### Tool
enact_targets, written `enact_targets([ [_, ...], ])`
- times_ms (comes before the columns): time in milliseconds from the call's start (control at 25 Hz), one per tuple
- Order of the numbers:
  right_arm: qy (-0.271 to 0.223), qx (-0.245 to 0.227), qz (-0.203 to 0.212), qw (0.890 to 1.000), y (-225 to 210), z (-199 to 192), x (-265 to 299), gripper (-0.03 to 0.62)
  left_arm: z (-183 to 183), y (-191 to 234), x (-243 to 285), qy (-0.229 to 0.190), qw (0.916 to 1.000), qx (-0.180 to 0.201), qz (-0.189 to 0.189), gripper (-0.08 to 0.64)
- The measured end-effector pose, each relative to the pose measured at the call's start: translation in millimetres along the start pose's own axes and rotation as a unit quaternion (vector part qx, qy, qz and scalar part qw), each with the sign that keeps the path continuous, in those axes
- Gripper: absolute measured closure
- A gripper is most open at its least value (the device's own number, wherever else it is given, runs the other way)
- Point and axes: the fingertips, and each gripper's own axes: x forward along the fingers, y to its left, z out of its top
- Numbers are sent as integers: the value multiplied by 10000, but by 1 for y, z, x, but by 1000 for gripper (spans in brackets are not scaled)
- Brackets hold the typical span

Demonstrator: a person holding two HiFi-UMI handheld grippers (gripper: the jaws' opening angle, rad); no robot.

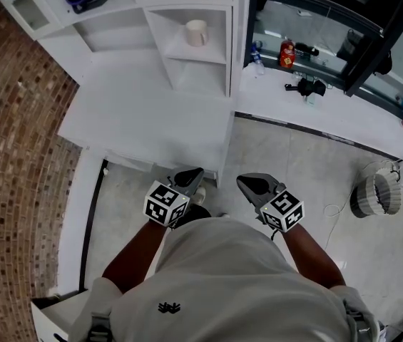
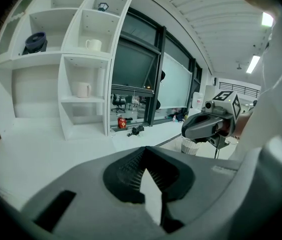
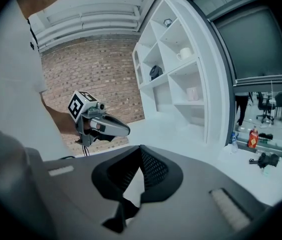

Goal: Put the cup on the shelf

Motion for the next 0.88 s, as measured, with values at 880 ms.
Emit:
enact_targets([
  [880,80,139,-68,9998,-23,-10,14,581,4,7,18,32,9998,-89,-170,555],
])
